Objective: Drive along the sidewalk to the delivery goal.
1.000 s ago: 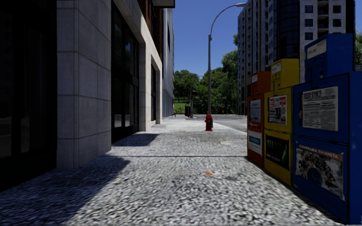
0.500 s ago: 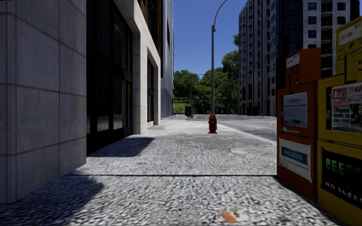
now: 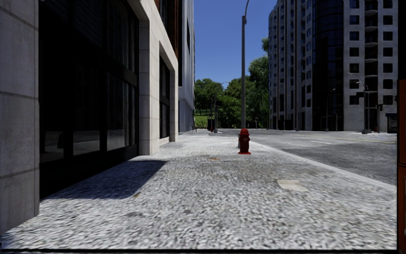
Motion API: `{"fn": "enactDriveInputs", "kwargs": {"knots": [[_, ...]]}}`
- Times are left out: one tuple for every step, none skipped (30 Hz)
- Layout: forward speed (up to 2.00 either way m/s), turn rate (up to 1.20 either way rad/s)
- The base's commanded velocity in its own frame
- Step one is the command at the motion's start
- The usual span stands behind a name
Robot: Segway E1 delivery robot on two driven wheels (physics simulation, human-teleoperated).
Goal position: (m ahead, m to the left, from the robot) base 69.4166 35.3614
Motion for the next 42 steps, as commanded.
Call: {"fn": "enactDriveInputs", "kwargs": {"knots": [[2.00, 0.00], [2.00, 0.00], [2.00, 0.00], [2.00, 0.00], [2.00, 0.00], [2.00, 0.00], [2.00, 0.00], [2.00, 0.00], [2.00, 0.00], [2.00, 0.00], [2.00, 0.00], [2.00, 0.00], [2.00, 0.00], [2.00, 0.00], [2.00, 0.00], [2.00, 0.00], [2.00, 0.00], [2.00, 0.00], [2.00, 0.00], [2.00, 0.00], [2.00, 0.00], [2.00, 0.00], [2.00, 0.00], [2.00, 0.00], [2.00, 0.00], [2.00, 0.00], [2.00, 0.00], [2.00, 0.00], [2.00, 0.00], [2.00, 0.00], [2.00, 0.00], [2.00, 0.00], [2.00, 0.00], [2.00, 0.00], [2.00, 0.00], [2.00, 0.00], [2.00, 0.00], [2.00, 0.00], [2.00, 0.00], [2.00, 0.00], [2.00, 0.00], [2.00, 0.00]]}}
